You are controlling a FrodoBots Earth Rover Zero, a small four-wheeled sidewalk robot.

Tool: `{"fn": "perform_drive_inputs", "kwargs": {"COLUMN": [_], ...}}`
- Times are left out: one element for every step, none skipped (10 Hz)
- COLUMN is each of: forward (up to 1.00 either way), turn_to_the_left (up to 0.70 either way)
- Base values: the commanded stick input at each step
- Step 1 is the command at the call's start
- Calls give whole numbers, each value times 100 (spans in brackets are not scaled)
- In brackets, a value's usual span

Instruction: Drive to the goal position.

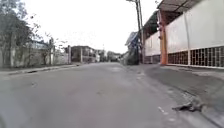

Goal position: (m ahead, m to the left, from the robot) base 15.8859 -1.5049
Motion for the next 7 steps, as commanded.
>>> {"fn": "perform_drive_inputs", "kwargs": {"forward": [100, 100, 100, 100, 100, 100, 100], "turn_to_the_left": [0, 0, 0, 0, 0, 1, -31]}}
